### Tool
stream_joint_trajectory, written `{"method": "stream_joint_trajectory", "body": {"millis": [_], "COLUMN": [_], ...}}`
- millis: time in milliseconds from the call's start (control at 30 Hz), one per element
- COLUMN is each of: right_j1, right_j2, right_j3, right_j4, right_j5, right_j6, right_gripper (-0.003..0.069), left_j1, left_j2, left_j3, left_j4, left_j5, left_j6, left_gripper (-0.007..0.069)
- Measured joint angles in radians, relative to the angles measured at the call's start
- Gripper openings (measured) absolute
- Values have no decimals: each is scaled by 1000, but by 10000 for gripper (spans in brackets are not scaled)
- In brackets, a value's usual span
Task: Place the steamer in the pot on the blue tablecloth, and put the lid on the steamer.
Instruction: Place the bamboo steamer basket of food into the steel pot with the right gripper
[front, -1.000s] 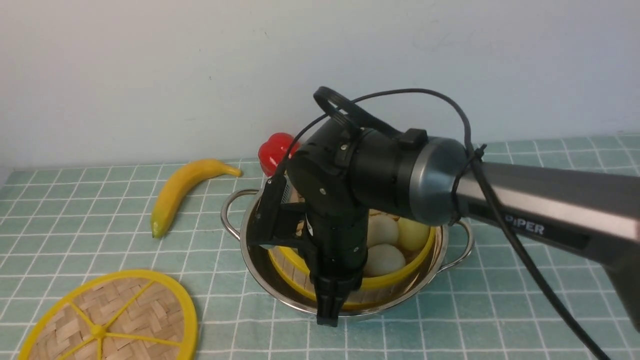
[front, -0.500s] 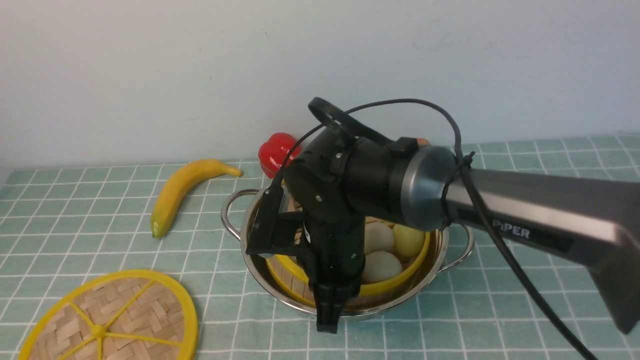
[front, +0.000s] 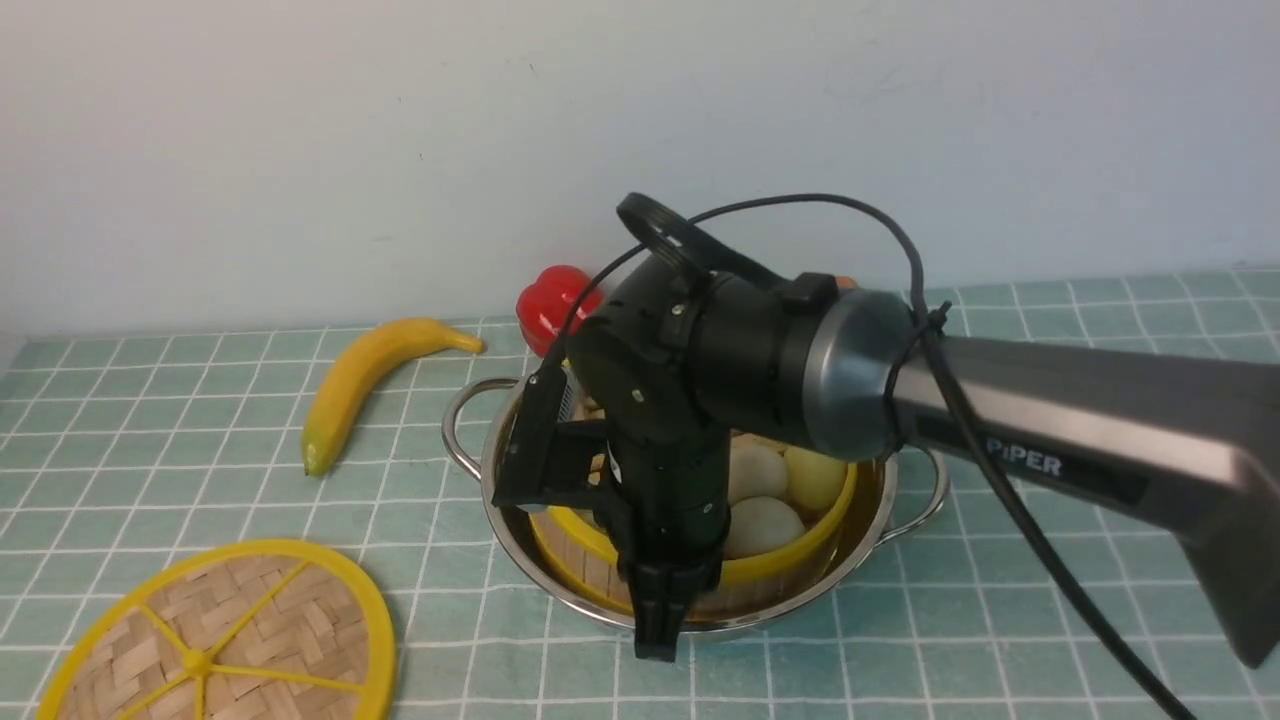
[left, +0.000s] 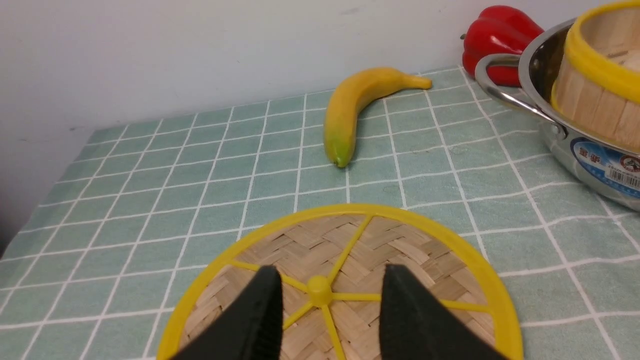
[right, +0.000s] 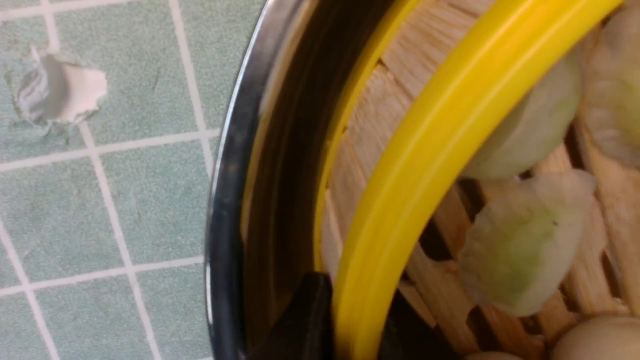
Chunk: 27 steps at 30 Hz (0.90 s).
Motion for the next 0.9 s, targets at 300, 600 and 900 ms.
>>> {"method": "stream_joint_trajectory", "body": {"millis": [300, 600, 900], "right_j1": [0, 0, 0], "right_j2": [-3, -109, -299], "right_j3": [-2, -2, -2], "right_j4": [-20, -44, -180], "right_j5": [-3, -6, -5], "right_j6": [0, 0, 139], "right_gripper": [355, 384, 225], "left_j1": [0, 0, 0], "left_j2": [0, 0, 0], "left_j3": [0, 0, 0], "left_j4": [0, 0, 0], "left_j5": [0, 0, 0], "left_j6": [0, 0, 0], "left_gripper": [264, 264, 264]}}
